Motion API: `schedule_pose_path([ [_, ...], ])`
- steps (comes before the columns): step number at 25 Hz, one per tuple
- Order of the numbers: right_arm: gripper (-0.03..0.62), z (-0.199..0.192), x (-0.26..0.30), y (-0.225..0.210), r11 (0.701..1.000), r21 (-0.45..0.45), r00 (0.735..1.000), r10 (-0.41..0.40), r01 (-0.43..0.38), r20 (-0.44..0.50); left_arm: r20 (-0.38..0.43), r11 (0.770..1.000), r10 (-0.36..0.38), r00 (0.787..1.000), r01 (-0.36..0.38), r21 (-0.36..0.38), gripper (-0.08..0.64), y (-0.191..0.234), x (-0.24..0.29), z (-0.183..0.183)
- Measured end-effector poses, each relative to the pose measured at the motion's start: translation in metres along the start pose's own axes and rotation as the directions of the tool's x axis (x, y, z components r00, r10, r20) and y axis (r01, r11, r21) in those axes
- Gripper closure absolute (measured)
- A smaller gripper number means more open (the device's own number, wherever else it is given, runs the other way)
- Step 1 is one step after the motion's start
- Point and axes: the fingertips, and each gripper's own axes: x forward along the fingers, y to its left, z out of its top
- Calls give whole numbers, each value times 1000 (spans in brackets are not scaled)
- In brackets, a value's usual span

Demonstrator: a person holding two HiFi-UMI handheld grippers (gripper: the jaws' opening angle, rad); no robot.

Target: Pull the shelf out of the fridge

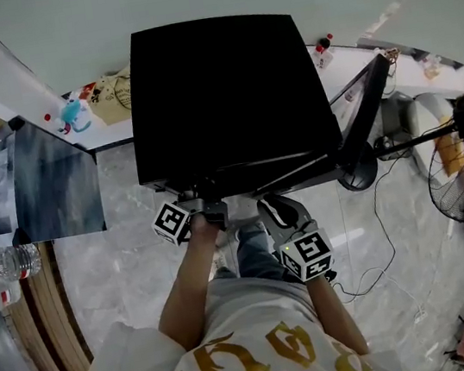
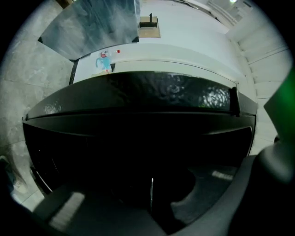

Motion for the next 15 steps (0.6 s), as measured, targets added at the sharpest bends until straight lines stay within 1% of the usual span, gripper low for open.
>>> schedule_pose_path([
  [3, 505, -1, -7, -1, 1000, 12, 1000, -11, 11, 13, -2, 1000, 0, 1000, 0, -3, 547, 0, -9, -5],
  [6, 509, 0, -16, -1, 998, 58, 999, -29, 27, 43, -10, 1000, -14, 1000, 14, -21, 548, -5, -19, -12],
  [11, 512, -3, -28, 2, 996, 79, 997, -54, 49, 63, -25, 999, 25, 999, -26, -20, 546, 5, -45, -17],
  [15, 515, -2, -34, 11, 991, 130, 995, -46, 34, 94, -33, 998, 21, 999, -23, -54, 545, 0, -61, -25],
])
